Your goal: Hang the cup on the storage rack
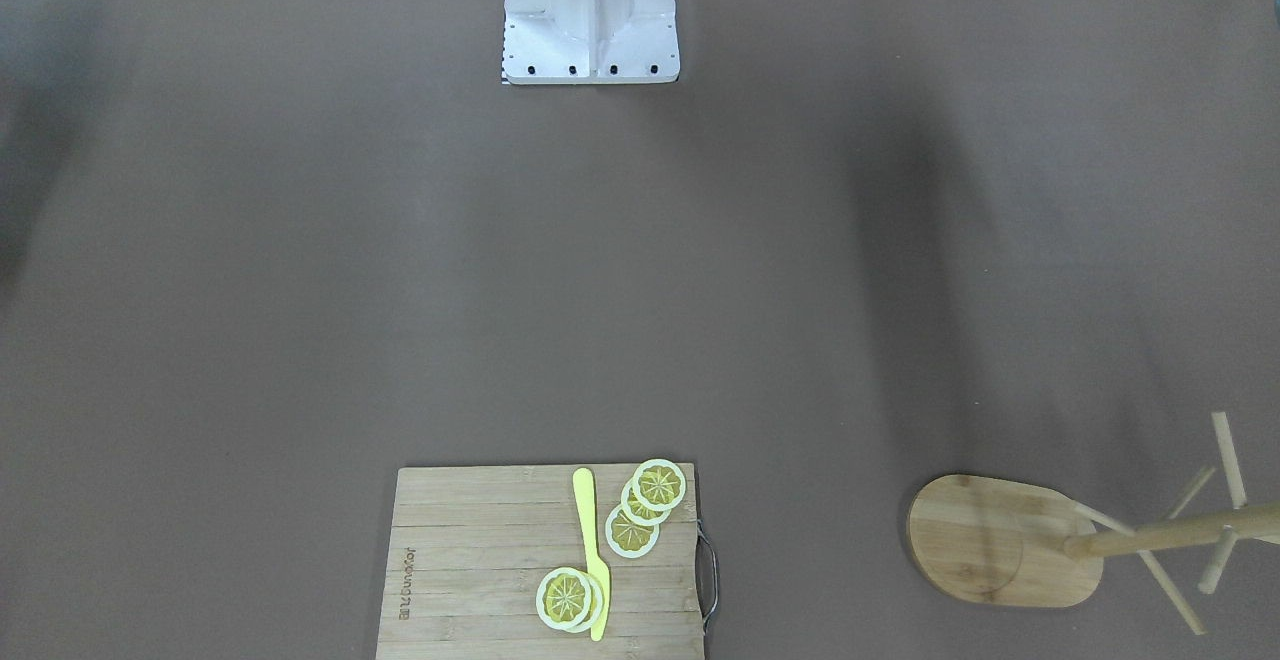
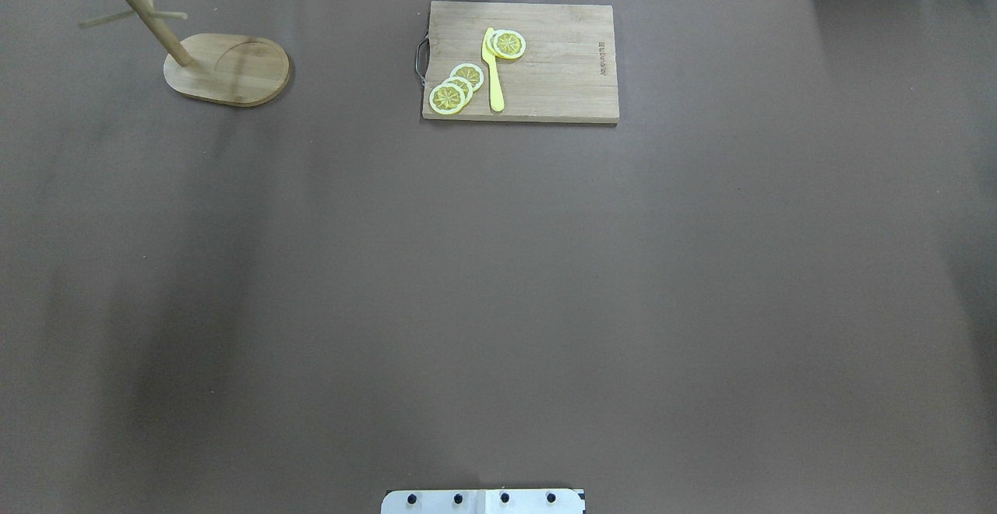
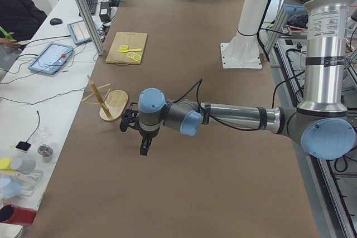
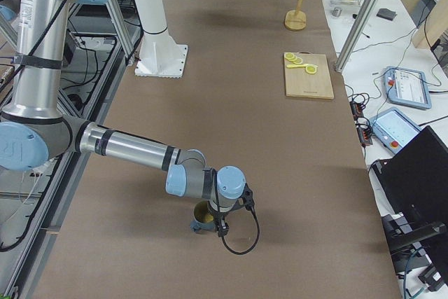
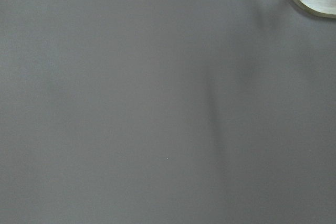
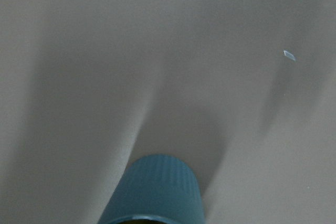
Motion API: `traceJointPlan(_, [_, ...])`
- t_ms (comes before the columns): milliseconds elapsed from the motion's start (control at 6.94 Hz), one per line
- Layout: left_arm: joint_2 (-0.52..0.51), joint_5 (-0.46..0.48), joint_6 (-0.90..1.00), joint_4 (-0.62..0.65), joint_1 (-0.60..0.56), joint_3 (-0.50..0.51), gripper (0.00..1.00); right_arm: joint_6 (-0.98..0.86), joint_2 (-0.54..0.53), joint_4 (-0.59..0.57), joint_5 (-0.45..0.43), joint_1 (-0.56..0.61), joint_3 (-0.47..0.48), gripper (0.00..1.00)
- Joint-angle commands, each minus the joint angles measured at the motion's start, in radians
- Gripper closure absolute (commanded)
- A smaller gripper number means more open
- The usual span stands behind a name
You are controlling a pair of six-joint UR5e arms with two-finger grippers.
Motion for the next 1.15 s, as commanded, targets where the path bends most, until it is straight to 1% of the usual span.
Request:
traceJointPlan(0, [-0.004,0.000,-0.001,0.000,0.000,0.000,0.01,-0.037,-0.005,0.001,-0.008,-0.001,-0.009,0.00])
traceJointPlan(144, [-0.005,0.000,-0.001,0.000,0.000,0.000,0.01,-0.039,-0.004,0.001,-0.008,-0.001,-0.018,0.02])
traceJointPlan(288, [-0.007,0.000,-0.001,0.002,0.000,0.000,0.01,-0.039,0.001,0.001,-0.013,-0.001,-0.018,0.46])
traceJointPlan(432, [-0.008,0.000,-0.002,0.002,0.000,0.006,0.01,-0.080,0.011,0.013,-0.046,-0.005,-0.021,0.89])
traceJointPlan(721, [-0.016,0.000,-0.001,0.000,0.002,0.023,0.01,-0.085,0.013,0.027,-0.044,-0.005,-0.026,1.00])
traceJointPlan(865, [-0.016,0.000,-0.001,0.000,0.002,0.023,0.01,-0.073,0.013,0.027,-0.039,-0.005,-0.017,1.00])
traceJointPlan(1009, [-0.016,0.000,-0.001,0.000,0.002,0.022,0.01,-0.051,0.012,0.012,-0.022,-0.004,0.024,1.00])
